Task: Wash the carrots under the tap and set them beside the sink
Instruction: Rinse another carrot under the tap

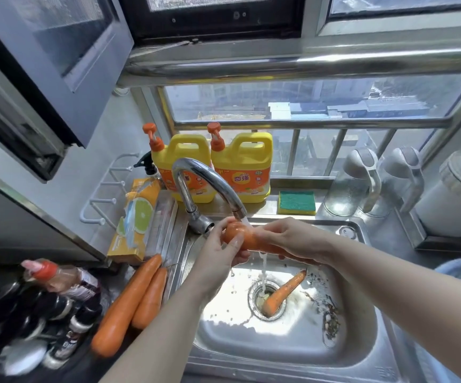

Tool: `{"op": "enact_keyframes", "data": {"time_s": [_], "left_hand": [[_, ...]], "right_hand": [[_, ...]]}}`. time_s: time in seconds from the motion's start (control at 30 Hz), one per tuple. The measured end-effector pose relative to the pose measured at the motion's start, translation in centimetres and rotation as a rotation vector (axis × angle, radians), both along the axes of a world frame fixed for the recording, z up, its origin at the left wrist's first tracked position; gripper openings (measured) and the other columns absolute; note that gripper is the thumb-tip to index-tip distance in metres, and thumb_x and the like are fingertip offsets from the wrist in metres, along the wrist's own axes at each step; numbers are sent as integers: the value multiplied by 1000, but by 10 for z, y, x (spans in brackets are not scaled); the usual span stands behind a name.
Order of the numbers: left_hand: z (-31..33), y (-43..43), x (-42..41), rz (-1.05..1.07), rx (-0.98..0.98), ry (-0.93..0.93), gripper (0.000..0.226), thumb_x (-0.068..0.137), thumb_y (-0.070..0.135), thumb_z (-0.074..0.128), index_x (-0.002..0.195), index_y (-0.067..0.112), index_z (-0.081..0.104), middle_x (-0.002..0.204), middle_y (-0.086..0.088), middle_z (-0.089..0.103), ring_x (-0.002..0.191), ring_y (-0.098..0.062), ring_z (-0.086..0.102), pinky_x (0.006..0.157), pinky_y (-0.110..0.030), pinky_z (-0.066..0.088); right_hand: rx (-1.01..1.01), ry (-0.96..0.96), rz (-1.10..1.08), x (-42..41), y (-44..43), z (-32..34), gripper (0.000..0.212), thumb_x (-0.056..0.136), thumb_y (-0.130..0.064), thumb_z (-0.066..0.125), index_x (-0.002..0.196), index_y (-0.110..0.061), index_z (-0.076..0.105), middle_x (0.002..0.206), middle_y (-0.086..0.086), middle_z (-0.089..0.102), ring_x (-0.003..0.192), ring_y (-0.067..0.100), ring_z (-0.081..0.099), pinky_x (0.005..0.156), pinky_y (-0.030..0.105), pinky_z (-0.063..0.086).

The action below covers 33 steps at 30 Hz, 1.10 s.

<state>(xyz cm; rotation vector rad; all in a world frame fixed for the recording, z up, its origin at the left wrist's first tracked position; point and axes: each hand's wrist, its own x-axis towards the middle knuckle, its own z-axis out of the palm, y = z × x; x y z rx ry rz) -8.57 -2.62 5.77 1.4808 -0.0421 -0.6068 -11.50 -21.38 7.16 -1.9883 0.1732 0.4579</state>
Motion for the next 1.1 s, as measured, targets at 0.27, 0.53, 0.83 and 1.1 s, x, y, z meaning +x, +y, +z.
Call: {"op": "enact_keyframes", "data": {"time_s": [0.27, 0.53, 0.83, 1.1], "left_hand": [[4, 2, 2, -37, 150, -100, 37, 95, 27, 69, 124, 38, 48, 124, -8, 57, 91, -22, 68, 70, -22, 56], [-5, 4, -12, -48, 136, -191, 18, 107, 26, 46, 121, 36, 47, 123, -1, 54, 97, -22, 65, 81, -29, 58], [-8, 7, -1, -78, 212, -142, 41, 106, 33, 49, 145, 36, 38, 136, -5, 54, 110, -19, 66, 105, -44, 51], [-12, -4, -1, -2, 176, -159, 23, 108, 35, 40, 130, 40, 43, 131, -9, 57, 102, -23, 67, 77, -26, 56]], "right_hand": [[-232, -154, 4, -1, 14, -6, 33, 87, -47, 75, 69, -23, 61, 56, -10, 47, 46, 3, 38, 47, 19, 27], [113, 138, 149, -5, -5, 13, 28, 105, -36, 49, 124, -26, 66, 102, 8, 70, 78, 9, 62, 71, 20, 51], [103, 134, 85, -5, 2, 16, 33, 107, -30, 45, 122, -10, 66, 87, 1, 66, 71, 9, 58, 60, 14, 47], [56, 7, -87, -4, 13, 5, 34, 96, -48, 61, 105, -19, 76, 86, 6, 73, 72, 14, 62, 59, 20, 50]]}}
